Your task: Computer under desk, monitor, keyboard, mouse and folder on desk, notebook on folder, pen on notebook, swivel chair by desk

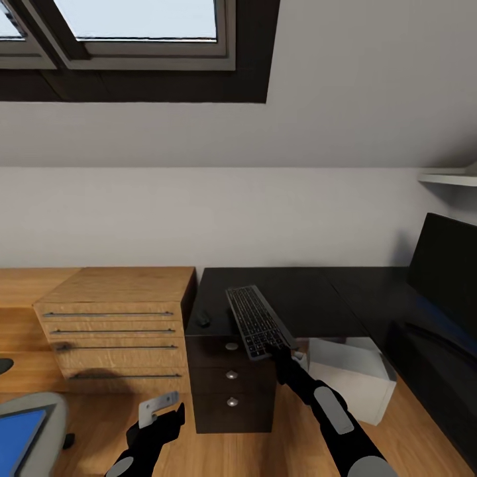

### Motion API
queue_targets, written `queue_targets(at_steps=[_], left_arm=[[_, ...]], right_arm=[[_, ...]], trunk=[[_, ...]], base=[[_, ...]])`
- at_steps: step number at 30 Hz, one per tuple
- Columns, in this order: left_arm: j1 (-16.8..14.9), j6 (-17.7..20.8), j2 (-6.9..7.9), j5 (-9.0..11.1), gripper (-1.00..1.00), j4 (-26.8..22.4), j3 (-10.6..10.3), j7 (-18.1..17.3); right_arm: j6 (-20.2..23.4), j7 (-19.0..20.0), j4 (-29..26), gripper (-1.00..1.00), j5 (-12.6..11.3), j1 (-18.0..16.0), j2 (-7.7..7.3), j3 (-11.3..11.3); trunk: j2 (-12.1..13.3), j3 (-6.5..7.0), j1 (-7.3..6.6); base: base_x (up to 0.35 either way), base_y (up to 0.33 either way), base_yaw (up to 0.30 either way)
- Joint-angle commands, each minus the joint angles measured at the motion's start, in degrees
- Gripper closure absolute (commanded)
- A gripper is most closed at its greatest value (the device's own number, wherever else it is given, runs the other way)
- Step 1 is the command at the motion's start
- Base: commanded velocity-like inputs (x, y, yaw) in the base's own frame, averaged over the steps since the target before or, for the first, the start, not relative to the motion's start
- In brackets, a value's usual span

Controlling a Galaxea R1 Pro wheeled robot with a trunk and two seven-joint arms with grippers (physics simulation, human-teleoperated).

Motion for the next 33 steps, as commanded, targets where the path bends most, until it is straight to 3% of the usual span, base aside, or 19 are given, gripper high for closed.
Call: queue_targets(at_steps=[1,2,3,5,33], left_arm=[[-0.04,0.10,0.05,0.42,-1.00,-0.10,-0.11,0.45],[-0.03,0.10,0.05,0.42,-1.00,-0.10,-0.11,0.46],[-0.05,0.10,0.05,0.42,-1.00,-0.10,-0.11,0.47],[-0.03,0.10,0.11,0.42,-1.00,-0.10,-0.16,0.45],[-0.04,0.02,0.23,0.12,-1.00,0.12,-0.25,0.38]], right_arm=[[0.57,0.17,-0.01,1.00,-0.90,-0.04,0.07,-0.33],[0.57,0.17,-0.03,1.00,-1.62,-0.04,0.07,-0.33],[0.64,0.15,-0.07,1.00,-5.05,-0.04,0.00,-0.18],[0.63,0.11,-0.08,1.00,-5.83,-0.04,-0.01,-0.09],[1.01,0.08,0.06,1.00,-6.10,-0.04,0.06,0.18]], trunk=[[-0.45,-0.24,0.23],[-0.85,-0.42,0.45],[-0.85,-0.42,0.45],[-0.85,-0.42,0.45],[-0.85,-0.42,0.45]], base=[[0.000,0.000,0.000],[0.000,0.000,0.000],[0.000,0.000,0.000],[0.000,0.000,0.000],[0.073,0.010,0.000]])
